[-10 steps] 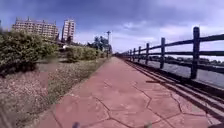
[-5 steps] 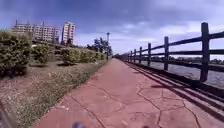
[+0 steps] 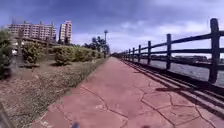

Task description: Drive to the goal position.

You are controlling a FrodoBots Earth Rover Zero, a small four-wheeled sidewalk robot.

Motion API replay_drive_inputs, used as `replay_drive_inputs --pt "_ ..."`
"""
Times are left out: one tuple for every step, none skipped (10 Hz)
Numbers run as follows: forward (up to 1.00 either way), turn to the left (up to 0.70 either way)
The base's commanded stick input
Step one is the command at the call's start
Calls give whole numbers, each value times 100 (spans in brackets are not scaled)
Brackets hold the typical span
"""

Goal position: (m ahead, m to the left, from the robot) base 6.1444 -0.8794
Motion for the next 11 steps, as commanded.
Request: replay_drive_inputs --pt "70 0" --pt "70 0" --pt "70 0" --pt "70 0" --pt "70 0" --pt "70 0" --pt "70 0" --pt "70 0" --pt "70 0" --pt "70 0" --pt "70 0"
